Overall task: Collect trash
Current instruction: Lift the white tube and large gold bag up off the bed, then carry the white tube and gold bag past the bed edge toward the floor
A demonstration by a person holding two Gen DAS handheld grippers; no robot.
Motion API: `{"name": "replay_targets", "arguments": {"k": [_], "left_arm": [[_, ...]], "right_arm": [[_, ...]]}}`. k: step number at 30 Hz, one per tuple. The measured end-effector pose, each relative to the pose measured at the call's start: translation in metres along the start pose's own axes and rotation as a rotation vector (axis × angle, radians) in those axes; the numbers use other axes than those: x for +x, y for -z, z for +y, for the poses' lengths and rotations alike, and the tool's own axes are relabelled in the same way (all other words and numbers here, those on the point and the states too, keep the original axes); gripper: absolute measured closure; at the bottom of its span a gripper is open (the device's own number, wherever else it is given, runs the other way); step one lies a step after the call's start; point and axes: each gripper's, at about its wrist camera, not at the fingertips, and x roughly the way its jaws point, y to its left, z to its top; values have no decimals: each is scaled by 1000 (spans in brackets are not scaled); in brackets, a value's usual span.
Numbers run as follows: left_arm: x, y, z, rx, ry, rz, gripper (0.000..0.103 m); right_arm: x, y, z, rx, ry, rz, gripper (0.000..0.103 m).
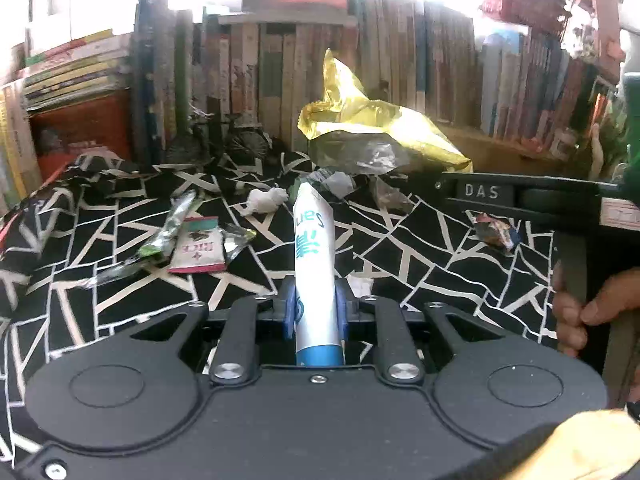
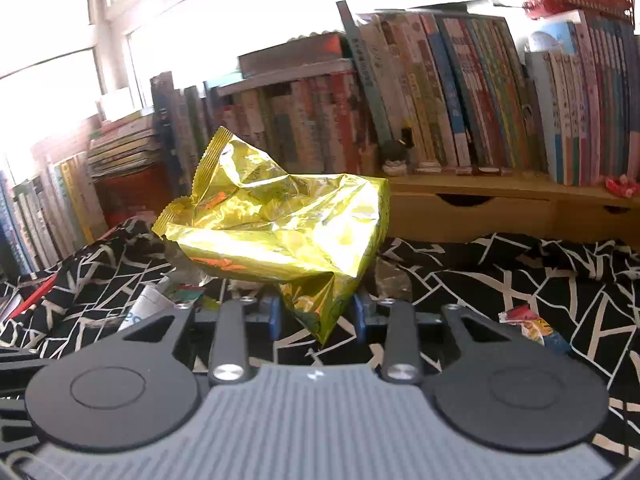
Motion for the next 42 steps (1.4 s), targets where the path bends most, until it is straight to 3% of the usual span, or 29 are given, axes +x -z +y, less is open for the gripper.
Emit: {"name": "replay_targets", "arguments": {"k": [11,23,27,30,32,34,35,37,39,42], "left_arm": [[-64,20,22,-130,-60,-63,84],[-114,47,37,-136,-67,-72,81],[-132,55,43,-115,-58,-86,81],[-143,63,48,-105,-64,-86,81],[-148,69,52,-111,-68,-82,81],[-154,78,56,-123,-78,-80,81],[-157,81,58,-129,-83,-82,81],[-165,88,63,-143,-88,-83,81],[-170,92,67,-143,-93,-86,81],[-176,96,73,-134,-122,-86,81]], "right_arm": [[-56,7,39,-11,-56,-62,64],[-106,26,65,-23,-15,-93,63],[-120,33,76,-19,-1,-100,69],[-119,42,87,-57,34,-57,69],[-112,52,89,-49,28,-9,62],[-105,63,90,-39,12,26,38],[-101,68,92,-48,1,41,34],[-91,75,98,-79,-22,81,14],[-76,79,106,-112,-69,133,0],[-51,79,114,-109,-130,199,0]]}}
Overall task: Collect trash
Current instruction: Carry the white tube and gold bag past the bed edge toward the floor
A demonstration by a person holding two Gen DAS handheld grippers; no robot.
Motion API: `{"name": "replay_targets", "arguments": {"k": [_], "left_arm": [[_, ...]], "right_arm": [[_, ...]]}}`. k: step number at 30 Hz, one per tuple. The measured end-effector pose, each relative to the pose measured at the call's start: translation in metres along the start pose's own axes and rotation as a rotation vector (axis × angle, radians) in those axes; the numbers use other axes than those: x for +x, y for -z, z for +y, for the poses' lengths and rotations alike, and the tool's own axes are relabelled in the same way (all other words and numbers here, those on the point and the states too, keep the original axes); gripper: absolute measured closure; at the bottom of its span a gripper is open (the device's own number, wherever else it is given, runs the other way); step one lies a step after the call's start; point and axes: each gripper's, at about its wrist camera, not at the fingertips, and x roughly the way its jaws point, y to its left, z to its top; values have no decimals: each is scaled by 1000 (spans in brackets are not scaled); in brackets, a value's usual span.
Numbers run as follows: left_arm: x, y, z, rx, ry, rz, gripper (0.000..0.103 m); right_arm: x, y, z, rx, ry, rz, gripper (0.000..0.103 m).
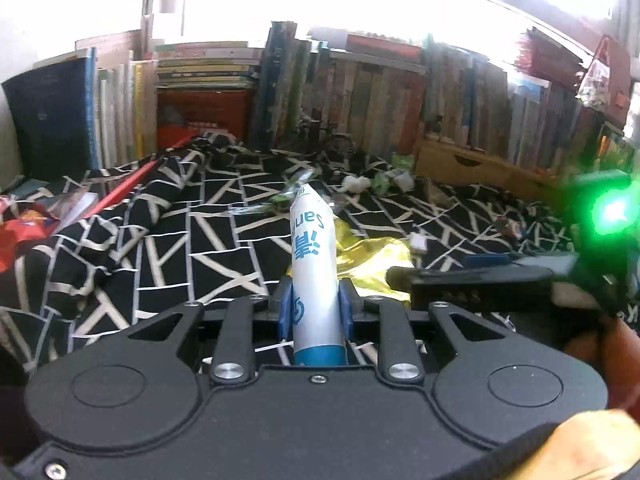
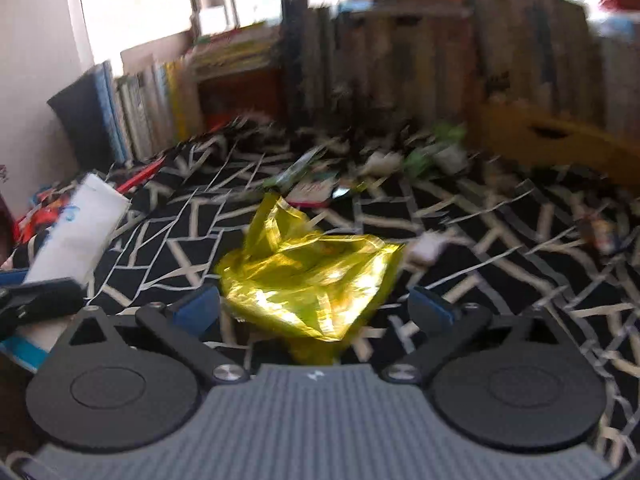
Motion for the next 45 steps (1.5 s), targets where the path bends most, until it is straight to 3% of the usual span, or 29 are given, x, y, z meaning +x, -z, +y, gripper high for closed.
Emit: {"name": "replay_targets", "arguments": {"k": [6,10,14,24,26,27,28,34,45], "left_arm": [[-2,-1,16,-55,-75,-10,81],[1,-4,24,-68,-120,-12,81],[4,-5,28,-71,-156,-8,81],[11,-1,29,-102,-208,12,81],[11,-1,27,-103,-216,10,81],[11,0,26,-100,-217,10,81],[11,0,25,-97,-218,12,81],[15,2,24,-73,-214,30,81],[5,9,39,-115,-226,26,80]], "right_arm": [[52,-1,4,89,-3,124,0],[78,4,19,-22,91,146,0],[84,9,29,-113,93,107,0],[98,8,26,-65,93,131,0],[98,10,27,-63,91,100,0],[97,10,27,-63,89,89,3],[97,11,27,-61,79,74,13],[85,11,21,-37,54,-5,22],[27,-8,14,22,-4,-130,25]]}}
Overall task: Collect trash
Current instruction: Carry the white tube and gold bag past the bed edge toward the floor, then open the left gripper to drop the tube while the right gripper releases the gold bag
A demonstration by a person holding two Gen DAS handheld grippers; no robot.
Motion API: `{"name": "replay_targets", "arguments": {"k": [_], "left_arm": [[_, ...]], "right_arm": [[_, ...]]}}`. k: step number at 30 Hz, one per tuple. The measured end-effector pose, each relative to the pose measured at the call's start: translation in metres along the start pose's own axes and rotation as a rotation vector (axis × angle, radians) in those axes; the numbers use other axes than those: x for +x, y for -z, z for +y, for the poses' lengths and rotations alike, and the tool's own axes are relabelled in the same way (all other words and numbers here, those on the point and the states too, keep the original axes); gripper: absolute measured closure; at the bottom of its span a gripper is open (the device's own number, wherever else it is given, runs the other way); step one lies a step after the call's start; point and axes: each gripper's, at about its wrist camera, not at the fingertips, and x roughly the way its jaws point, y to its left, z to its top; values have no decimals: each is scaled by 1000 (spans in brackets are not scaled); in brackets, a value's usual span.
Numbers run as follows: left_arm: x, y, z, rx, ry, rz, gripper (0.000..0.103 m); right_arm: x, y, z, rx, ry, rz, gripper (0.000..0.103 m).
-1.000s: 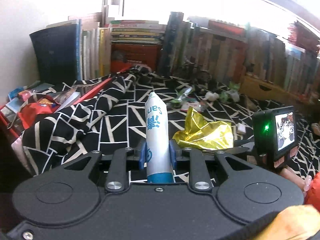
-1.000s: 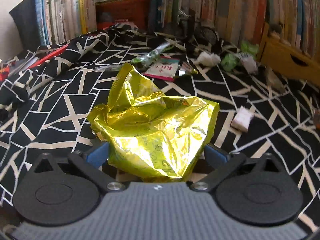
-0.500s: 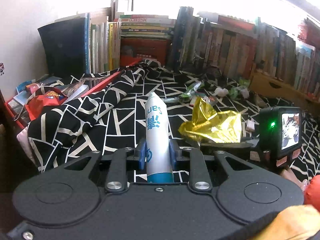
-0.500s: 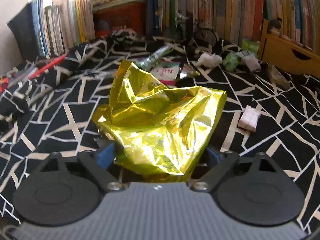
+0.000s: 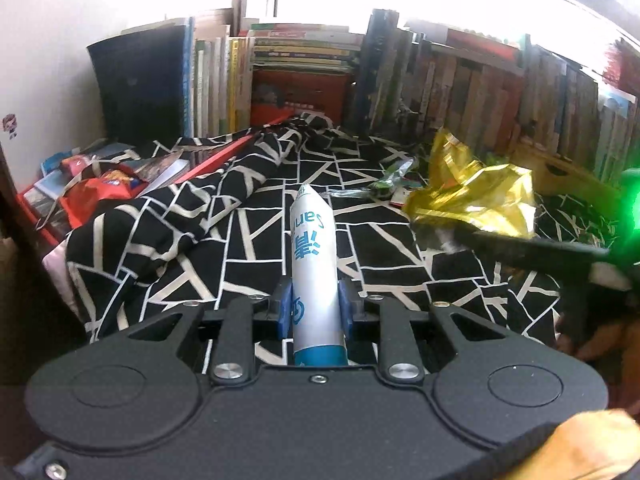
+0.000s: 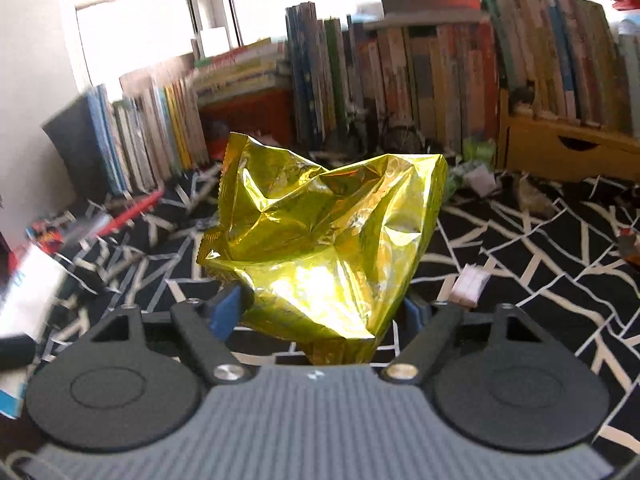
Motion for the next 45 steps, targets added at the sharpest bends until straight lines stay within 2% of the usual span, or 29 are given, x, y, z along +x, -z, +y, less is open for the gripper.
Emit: {"name": "replay_targets", "arguments": {"k": [7,9,17,28,36,41,45], "left_arm": [[-20,12,21,11,9,-8,81],[-27,18,27,21,13,-8,81],[-58,43,59,32,32,8,80],[-89,93,107,20,-2,75,80],[-93,137,130,25,2,171,80],[-86,149,136,54,2,207,80],[-68,160,135,101,-10,228,75]], "right_arm": [[-42,-4,17,-12,-16,-27,25],[-53,1,26,-29,-11,-33,25],[-95,26,55,54,-17,-24,26],[-135,63,102,4,-79,21,26],[-152,93,142,-45,-130,68,26],[-159,105,157,-57,-129,96,27],[-162,111,163,-65,-124,108,27]]}}
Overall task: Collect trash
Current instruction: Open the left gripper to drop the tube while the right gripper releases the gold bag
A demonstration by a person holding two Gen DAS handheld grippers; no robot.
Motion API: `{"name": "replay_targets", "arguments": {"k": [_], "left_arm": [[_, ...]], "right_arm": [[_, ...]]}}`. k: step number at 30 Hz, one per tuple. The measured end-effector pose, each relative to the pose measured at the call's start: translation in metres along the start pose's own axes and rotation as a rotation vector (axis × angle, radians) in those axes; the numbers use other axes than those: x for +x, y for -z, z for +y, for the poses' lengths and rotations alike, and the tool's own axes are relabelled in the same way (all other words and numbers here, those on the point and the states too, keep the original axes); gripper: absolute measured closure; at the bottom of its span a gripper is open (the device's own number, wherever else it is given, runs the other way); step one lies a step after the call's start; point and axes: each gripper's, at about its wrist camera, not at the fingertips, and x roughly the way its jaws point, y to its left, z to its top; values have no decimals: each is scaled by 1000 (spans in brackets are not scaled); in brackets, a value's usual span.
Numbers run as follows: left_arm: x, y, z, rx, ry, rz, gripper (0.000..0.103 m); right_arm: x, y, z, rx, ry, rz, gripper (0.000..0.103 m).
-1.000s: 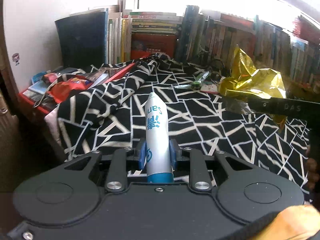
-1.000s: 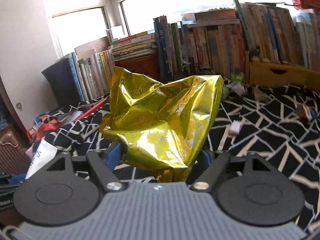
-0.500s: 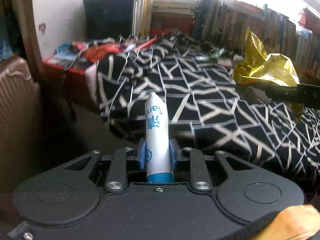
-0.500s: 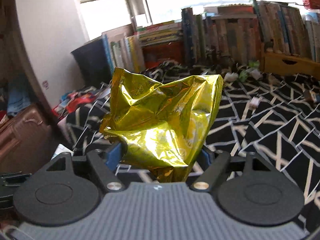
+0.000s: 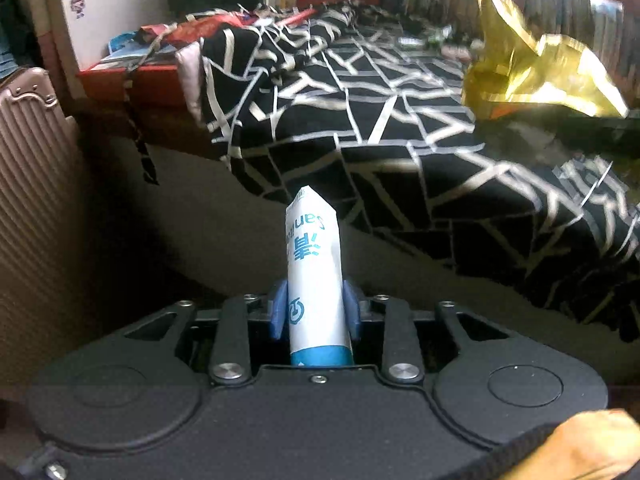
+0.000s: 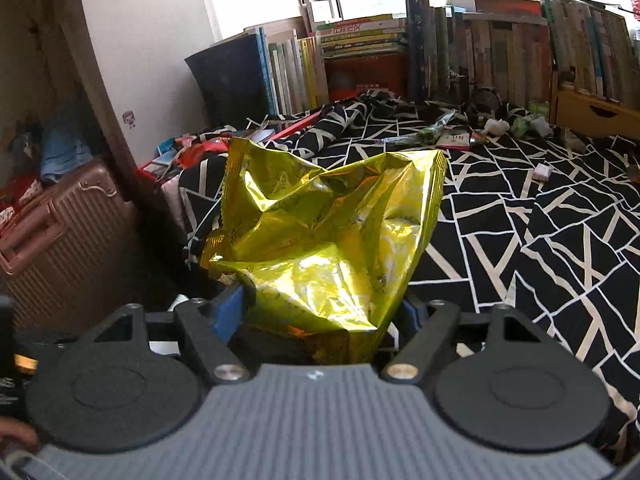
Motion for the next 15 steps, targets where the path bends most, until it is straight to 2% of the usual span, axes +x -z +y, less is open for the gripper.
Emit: {"name": "replay_targets", "arguments": {"k": [6,8,10,15], "left_arm": [[32,0,-6,47,28,51,74],[36,0,-8,53,25,49,59],[36,-1,-10,65,6,23,57],[34,-6,-3,51,15,-3,51]], "right_arm": [[2,4,5,-7,28,21,28],[1,6,5,-5,37,24,28],[0,8,5,-3,42,28,28],[2,11,7,-12,47,43,29]]}}
